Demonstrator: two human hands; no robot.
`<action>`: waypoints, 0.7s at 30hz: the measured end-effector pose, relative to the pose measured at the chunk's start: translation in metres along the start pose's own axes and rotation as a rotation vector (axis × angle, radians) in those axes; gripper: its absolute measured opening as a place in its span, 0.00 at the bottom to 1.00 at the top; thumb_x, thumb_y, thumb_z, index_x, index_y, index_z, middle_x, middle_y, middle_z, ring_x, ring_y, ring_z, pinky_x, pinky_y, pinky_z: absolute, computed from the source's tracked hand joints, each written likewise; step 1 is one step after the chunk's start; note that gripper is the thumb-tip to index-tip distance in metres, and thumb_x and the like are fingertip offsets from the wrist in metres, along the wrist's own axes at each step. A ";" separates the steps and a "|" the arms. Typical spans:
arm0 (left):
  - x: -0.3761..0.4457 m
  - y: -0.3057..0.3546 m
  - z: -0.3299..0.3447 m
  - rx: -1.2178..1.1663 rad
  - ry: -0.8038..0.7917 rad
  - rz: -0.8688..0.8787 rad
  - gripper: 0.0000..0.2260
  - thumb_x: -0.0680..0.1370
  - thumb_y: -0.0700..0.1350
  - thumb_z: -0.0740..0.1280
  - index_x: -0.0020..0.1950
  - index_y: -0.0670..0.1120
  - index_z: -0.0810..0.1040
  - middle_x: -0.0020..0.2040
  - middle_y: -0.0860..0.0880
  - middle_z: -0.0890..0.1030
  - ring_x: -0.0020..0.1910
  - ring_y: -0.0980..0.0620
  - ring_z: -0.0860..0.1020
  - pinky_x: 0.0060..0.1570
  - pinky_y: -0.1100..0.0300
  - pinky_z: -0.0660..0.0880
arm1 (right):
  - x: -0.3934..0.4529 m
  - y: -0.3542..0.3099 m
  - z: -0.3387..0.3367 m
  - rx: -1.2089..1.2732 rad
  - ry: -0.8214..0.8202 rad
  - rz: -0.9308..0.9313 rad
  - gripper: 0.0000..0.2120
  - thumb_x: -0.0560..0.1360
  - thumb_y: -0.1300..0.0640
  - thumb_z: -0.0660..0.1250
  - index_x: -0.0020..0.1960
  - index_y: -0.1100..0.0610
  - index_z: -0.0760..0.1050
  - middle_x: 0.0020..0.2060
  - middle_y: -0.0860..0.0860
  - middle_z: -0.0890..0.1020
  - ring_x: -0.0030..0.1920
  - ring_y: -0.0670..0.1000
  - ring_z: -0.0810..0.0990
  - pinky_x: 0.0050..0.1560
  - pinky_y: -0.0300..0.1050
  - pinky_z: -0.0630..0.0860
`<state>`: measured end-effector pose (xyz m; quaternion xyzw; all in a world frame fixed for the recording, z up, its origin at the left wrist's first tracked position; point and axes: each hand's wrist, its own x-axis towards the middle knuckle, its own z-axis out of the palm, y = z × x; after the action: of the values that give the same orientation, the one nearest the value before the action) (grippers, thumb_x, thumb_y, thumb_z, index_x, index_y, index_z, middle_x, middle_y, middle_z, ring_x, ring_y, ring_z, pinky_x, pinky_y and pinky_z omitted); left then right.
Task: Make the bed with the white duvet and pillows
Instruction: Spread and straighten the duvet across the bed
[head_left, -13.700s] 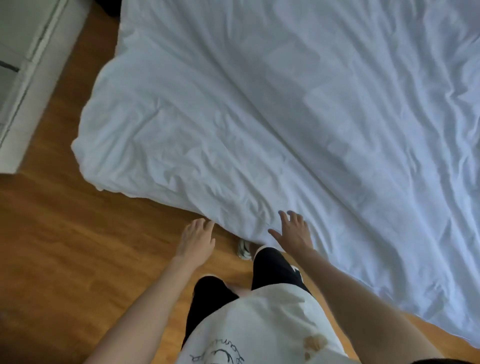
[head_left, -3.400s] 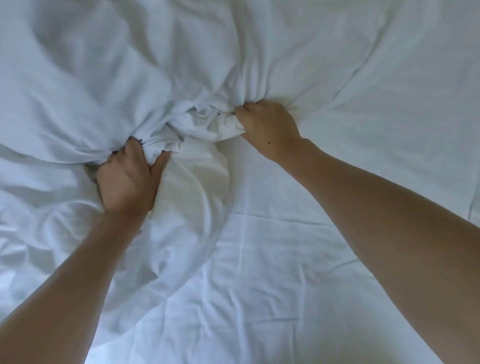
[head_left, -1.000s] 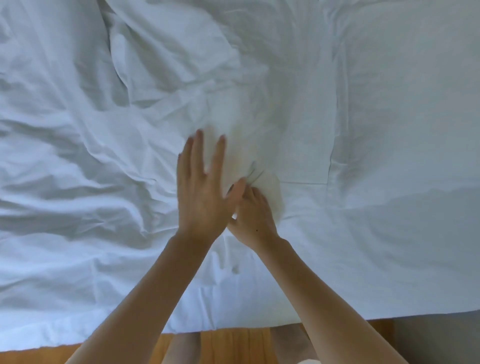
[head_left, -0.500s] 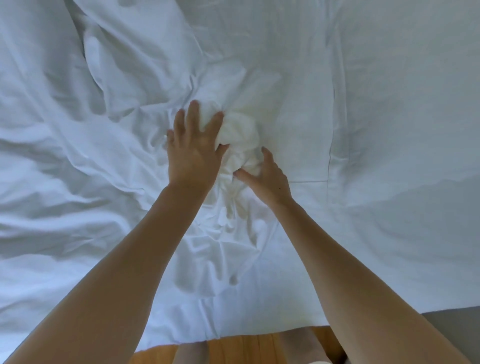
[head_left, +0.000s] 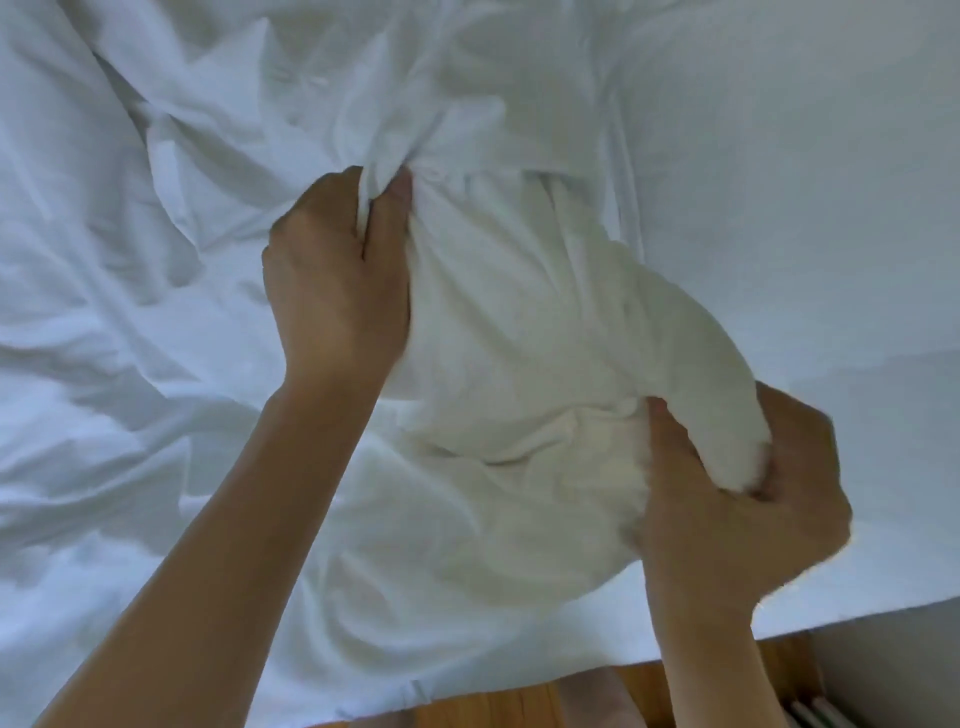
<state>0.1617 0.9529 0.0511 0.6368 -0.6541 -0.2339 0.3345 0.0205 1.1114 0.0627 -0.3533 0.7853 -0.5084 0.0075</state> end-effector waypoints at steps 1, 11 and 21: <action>-0.001 0.003 0.003 0.095 -0.045 0.005 0.20 0.81 0.54 0.58 0.32 0.47 0.60 0.29 0.53 0.63 0.30 0.49 0.64 0.34 0.57 0.58 | -0.008 0.000 -0.006 -0.048 0.078 -0.098 0.11 0.67 0.67 0.74 0.41 0.54 0.76 0.30 0.43 0.71 0.33 0.41 0.69 0.35 0.26 0.64; -0.081 -0.073 0.091 0.659 -0.740 0.066 0.27 0.79 0.51 0.61 0.76 0.43 0.61 0.72 0.36 0.65 0.69 0.36 0.65 0.66 0.39 0.64 | -0.056 0.135 0.006 -0.880 -0.942 0.289 0.24 0.75 0.32 0.56 0.55 0.49 0.76 0.48 0.48 0.80 0.47 0.52 0.80 0.38 0.42 0.66; -0.109 -0.020 0.116 0.276 -0.456 0.204 0.32 0.78 0.62 0.57 0.76 0.44 0.59 0.75 0.38 0.62 0.73 0.40 0.63 0.70 0.49 0.64 | 0.081 0.156 0.084 -0.328 -0.585 0.236 0.24 0.80 0.44 0.57 0.71 0.56 0.66 0.60 0.54 0.77 0.59 0.56 0.77 0.55 0.46 0.71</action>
<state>0.0866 1.0458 -0.0559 0.5382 -0.7988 -0.2451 0.1105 -0.0949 1.0356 -0.0753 -0.3871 0.8566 -0.2482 0.2340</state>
